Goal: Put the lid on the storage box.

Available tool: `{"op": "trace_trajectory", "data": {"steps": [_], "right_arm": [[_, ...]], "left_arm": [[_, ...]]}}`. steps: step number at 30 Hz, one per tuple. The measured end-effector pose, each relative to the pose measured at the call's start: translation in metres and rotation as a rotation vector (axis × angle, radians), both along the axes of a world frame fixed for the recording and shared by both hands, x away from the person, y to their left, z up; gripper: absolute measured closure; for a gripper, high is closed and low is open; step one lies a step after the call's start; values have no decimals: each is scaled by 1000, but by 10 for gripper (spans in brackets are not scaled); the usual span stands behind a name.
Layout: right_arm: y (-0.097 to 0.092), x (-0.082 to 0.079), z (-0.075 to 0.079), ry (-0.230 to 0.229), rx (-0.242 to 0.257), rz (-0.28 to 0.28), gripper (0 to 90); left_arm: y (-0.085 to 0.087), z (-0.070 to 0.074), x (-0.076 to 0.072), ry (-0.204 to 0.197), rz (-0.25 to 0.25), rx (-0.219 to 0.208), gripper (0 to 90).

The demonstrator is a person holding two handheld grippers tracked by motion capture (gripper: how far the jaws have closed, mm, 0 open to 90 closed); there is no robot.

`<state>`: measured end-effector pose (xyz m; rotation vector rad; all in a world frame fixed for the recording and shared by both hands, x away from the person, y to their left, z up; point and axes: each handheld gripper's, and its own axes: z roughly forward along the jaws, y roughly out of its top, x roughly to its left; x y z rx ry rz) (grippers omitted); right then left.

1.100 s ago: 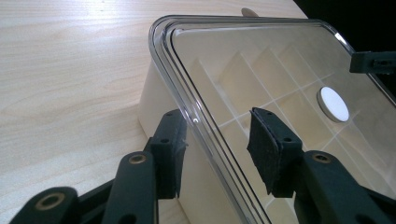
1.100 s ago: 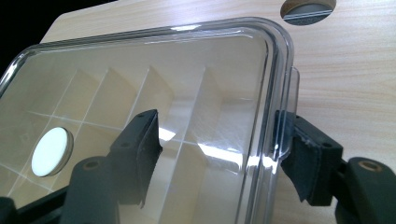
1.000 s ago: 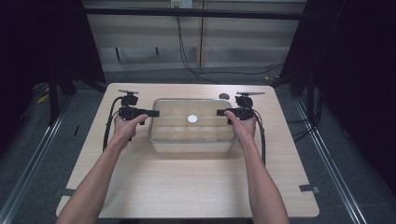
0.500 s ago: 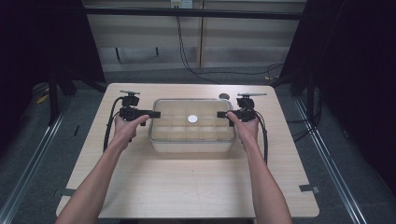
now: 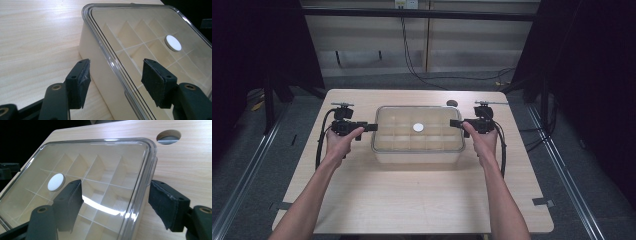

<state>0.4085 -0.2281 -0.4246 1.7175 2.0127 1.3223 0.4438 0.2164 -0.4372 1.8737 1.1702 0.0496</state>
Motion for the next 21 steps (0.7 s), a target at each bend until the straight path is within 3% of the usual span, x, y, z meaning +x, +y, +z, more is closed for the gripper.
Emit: {"op": "trace_trajectory", "data": {"steps": [6,8,10,16,21], "right_arm": [[-2,-13,9,-36,-7,19,289],[-3,-17,11,-46,-19,27,292],[-5,-23,11,-59,0,33,294],[-9,-43,9,-94,25,42,302],[-14,-63,11,-125,22,52,302]], "left_arm": [[6,8,-13,-36,-11,31,368],[9,11,-17,-57,-11,30,369],[12,11,-23,-77,-3,16,391],[18,6,-37,-78,-12,24,394],[24,9,-55,-107,-30,50,394]]}}
